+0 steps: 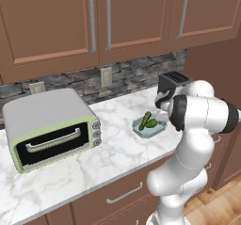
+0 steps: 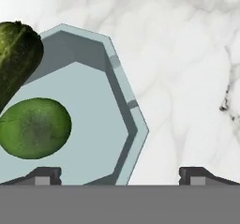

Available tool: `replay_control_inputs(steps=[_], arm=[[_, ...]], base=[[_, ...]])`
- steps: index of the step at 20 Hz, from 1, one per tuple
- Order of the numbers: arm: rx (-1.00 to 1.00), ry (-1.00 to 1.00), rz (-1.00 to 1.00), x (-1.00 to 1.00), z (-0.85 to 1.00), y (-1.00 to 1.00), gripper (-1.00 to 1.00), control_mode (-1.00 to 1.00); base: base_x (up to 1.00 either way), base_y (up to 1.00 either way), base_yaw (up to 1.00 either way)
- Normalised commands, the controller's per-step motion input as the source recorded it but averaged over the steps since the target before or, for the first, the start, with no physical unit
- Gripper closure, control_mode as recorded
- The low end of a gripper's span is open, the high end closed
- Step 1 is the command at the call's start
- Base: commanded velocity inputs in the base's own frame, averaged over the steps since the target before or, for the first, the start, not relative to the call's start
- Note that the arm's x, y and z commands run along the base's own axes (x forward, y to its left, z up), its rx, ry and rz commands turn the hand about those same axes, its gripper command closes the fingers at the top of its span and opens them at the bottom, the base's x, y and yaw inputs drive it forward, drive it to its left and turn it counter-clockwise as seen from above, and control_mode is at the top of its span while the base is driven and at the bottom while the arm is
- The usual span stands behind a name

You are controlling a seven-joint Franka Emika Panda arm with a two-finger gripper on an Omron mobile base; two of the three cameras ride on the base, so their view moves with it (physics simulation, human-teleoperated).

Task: Take the squash and avocado out of the freezer and place them in the tupperware container on the counter. Then put the tupperware containing the vegetables back in the freezer.

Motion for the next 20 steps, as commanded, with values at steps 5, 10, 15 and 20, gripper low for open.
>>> replay_control_inputs(steps=[5,10,15,20], arm=[[0.00,0.02,0.02,0.27,-0.24,0.00,-1.00,-1.00],[0.00,0.03,0.02,0.25,-0.26,0.00,-1.00,-1.00],[0.00,0.01,0.01,0.05,-0.29,0.11,1.00,-1.00],[-0.02,-0.01,0.00,-0.10,-0.17,0.17,1.00,-1.00]], base=[[0.00,0.00,0.00],[0.00,0.00,0.00],[0.00,0.00,0.00],[0.00,0.00,0.00]])
